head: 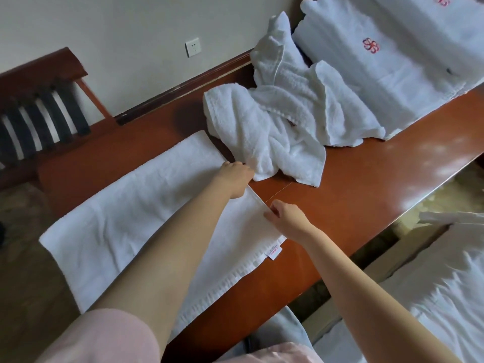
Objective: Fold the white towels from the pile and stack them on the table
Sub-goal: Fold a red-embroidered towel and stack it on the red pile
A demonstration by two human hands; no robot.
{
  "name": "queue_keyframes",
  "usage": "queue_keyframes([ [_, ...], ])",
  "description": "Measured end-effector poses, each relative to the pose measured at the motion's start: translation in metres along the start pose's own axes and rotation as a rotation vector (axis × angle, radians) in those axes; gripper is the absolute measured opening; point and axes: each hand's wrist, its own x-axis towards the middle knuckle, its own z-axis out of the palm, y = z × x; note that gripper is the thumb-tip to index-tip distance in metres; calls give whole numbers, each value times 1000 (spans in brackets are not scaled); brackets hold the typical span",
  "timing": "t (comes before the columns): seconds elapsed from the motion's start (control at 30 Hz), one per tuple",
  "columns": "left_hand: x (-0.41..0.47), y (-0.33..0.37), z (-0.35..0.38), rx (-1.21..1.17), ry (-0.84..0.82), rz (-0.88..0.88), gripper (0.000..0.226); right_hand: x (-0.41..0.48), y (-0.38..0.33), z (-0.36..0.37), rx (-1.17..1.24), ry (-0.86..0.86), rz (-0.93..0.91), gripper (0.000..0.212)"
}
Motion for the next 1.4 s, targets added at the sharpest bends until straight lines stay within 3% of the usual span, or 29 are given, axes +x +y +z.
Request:
queue_keyframes([
  [0.3, 1, 8, 8, 63, 49, 30, 31, -7, 9, -2, -41, -29, -5, 12],
  [0.47, -7, 20, 23, 95, 151, -71, 37, -11, 12, -1, -60, -16, 3, 10],
  [0.7, -10, 24, 28, 9, 140, -170, 33, -12, 13, -8, -7, -74, 109, 18],
  [0.9, -7, 27, 28, 69, 150, -187, 32, -14, 20, -12, -134, -51, 162, 4],
  [1.1, -9, 33, 31, 113, 286, -198, 34, -19, 23, -9, -61, 51, 160, 20],
  [1.17, -10, 37, 33, 85, 374, -237, 30, -22, 23, -10, -85, 147, 128, 25],
  [1.27, -17, 45, 37, -101, 424, -264, 17, -23, 13, -7, -120, 259, -31, 15],
  [1.4, -59, 52, 59, -396, 546, -447, 10, -25, -6, 14, -114, 155, -228, 13],
])
